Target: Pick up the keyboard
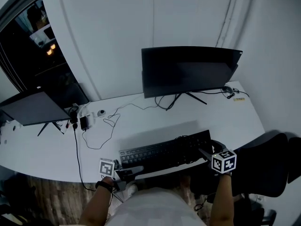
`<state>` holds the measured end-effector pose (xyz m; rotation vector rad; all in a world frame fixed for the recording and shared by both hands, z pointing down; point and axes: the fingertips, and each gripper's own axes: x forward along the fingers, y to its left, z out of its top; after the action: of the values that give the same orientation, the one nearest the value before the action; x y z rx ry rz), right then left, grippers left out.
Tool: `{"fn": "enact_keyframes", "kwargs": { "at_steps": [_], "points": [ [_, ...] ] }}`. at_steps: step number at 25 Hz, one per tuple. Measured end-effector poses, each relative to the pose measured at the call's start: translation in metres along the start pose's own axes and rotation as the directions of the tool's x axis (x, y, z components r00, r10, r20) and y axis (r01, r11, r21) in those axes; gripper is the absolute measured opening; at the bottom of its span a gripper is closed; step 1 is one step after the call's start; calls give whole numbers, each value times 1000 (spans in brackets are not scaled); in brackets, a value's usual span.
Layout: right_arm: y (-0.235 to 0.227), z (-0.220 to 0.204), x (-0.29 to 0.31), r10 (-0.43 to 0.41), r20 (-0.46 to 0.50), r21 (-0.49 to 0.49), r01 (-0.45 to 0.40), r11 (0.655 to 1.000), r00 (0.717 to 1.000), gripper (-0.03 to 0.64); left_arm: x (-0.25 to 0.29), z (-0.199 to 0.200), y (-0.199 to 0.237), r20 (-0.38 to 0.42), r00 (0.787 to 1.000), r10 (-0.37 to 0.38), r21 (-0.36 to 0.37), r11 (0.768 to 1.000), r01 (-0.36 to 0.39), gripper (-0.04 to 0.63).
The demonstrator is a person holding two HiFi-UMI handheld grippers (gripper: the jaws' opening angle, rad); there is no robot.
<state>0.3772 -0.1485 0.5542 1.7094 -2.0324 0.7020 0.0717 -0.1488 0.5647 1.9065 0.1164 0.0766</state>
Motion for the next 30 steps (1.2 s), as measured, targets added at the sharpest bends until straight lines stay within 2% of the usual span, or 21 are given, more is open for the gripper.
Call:
{"fn": "enact_keyframes", "kwargs": {
  "at_steps": [10,24,30],
  "points": [
    [-5,4,-1,-14,21,-1,14,1000,1000,354,5,7,-5,-4,1000,-6,17,1000,6,117],
    [2,7,7,-3,-3,-15,3,1000,1000,353,-3,5,-1,21,1000,6,-17,1000,-5,117],
    [5,8,6,-3,-4,-23,3,1000,1000,353,-6,3,-1,24,1000,2,-6,1000,-1,117]
  ]
}}
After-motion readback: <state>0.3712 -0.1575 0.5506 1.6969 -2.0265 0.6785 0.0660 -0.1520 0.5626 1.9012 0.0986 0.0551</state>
